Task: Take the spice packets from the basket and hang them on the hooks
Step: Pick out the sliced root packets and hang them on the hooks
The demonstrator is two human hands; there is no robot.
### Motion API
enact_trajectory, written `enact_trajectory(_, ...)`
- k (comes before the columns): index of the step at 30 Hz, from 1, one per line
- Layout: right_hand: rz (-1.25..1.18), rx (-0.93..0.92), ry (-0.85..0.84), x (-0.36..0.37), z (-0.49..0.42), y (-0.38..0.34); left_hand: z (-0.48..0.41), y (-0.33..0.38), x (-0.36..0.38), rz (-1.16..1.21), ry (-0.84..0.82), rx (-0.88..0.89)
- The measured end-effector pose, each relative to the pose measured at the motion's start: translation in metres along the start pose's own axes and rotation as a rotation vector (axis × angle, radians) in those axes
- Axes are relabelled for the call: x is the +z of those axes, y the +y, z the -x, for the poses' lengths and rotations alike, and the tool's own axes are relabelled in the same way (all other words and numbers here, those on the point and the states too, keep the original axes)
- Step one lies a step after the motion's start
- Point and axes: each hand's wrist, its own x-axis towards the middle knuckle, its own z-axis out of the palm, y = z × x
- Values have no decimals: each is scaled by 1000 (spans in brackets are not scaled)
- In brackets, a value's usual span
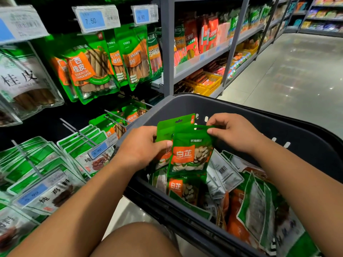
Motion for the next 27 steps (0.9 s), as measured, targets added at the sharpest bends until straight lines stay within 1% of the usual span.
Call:
enact_trajectory(5,-95,-7,62,11,-1,-13,1,1,-1,46,-48,21)
enact_trajectory(8,-117,10,111,17,-2,-18,2,0,-1,72,-69,28)
enact_trajectory(10,-133,25,114,19,-2,-20,3,1,-2,60,-74,24)
enact_trajectory(13,-163,48,123,22,-2,-20,2,1,-2,18,-43,-8)
enact_trajectory(16,-160,83,201,26,-4,-16,0,-1,-2,7,-3,-41)
enact_trajectory(18,-177,138,219,31,-4,-7,-1,-3,-1,-6,24,-54)
enact_trajectory(21,-185,265,113,43,-4,15,-1,-3,0,3,45,-69)
enact_trajectory(25,-124,412,-107,71,3,43,0,-2,0,23,65,-72)
enact_trajectory(27,-69,450,-230,89,9,54,0,-2,-1,18,69,-74)
